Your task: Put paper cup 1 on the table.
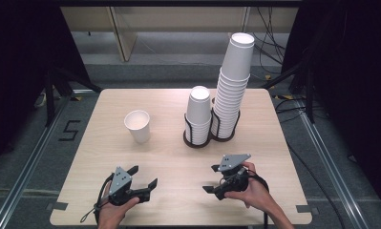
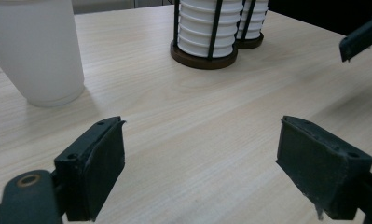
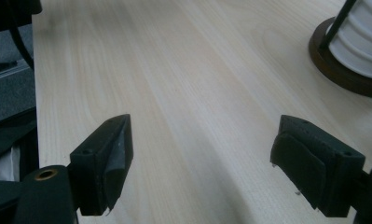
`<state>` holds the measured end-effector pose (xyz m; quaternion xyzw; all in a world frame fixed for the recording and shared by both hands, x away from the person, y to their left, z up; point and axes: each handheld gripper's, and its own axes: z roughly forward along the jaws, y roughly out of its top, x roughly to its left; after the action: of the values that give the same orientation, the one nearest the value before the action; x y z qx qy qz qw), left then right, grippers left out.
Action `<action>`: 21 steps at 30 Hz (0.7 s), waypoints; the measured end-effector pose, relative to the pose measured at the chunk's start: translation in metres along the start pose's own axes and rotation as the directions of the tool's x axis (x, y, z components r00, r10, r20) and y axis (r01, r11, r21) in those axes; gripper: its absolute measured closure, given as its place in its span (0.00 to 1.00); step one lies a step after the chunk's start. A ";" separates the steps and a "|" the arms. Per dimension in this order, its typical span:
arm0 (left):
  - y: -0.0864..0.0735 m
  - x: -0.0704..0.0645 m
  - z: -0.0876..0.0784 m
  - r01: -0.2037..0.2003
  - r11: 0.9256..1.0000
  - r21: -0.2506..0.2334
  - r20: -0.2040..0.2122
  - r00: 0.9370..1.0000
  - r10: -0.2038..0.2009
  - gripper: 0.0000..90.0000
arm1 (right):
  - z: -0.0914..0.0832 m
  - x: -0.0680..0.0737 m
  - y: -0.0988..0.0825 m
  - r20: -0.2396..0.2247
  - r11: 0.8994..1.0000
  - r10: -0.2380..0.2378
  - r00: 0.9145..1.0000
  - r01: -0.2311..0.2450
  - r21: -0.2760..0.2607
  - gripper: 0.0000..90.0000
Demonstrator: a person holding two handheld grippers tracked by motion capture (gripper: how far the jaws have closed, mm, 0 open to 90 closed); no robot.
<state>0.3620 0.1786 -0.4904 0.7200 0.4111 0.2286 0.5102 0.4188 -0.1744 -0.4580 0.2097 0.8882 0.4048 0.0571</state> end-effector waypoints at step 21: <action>-0.009 -0.025 -0.015 -0.060 0.998 0.004 0.056 0.997 0.060 0.16 | -0.051 -0.024 0.010 0.151 0.979 0.138 0.979 -0.112 -0.169 0.23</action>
<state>0.3337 0.1673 -0.4909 0.7395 0.3754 0.2224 0.5125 0.4300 -0.2142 -0.4185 0.2924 0.8302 0.4591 0.1202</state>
